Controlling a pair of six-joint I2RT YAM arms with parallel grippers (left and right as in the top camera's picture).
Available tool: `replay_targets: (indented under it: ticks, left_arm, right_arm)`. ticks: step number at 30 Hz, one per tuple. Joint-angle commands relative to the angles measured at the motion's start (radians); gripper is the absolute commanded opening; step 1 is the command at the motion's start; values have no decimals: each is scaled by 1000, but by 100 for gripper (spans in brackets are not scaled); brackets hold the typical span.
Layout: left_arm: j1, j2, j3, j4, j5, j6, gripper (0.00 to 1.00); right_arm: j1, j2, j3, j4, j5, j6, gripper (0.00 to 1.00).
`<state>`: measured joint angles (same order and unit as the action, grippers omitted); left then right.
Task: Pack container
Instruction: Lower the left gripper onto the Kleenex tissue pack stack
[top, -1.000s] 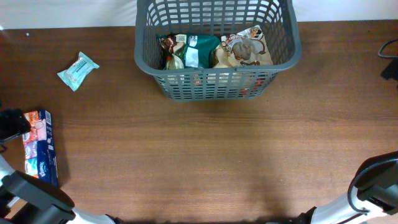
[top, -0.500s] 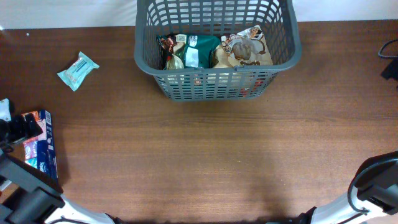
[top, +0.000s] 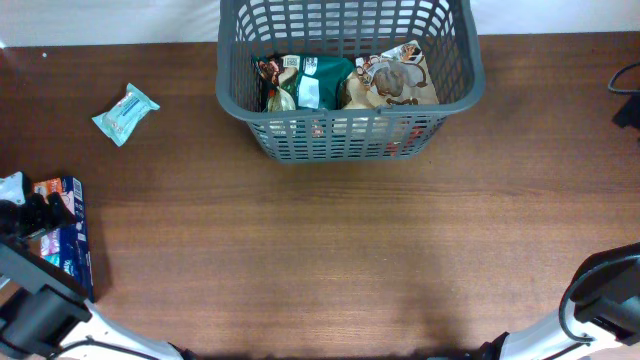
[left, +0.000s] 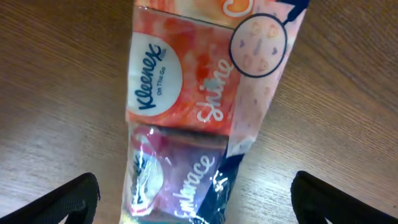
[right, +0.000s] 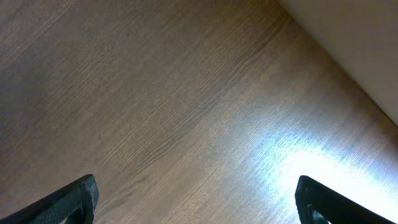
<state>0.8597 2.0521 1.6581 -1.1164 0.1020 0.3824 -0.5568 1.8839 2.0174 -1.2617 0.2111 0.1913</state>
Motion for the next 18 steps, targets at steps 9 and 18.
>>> replay_targets:
  ticks: [9,18]
  left_arm:
    - [3,127,-6,3,37,17,94]
    - [3,143,-7,6,37,16,48]
  right_arm:
    - [1,-12,-2,2,-2,7,99]
    - [1,-12,-2,2,-2,7,99]
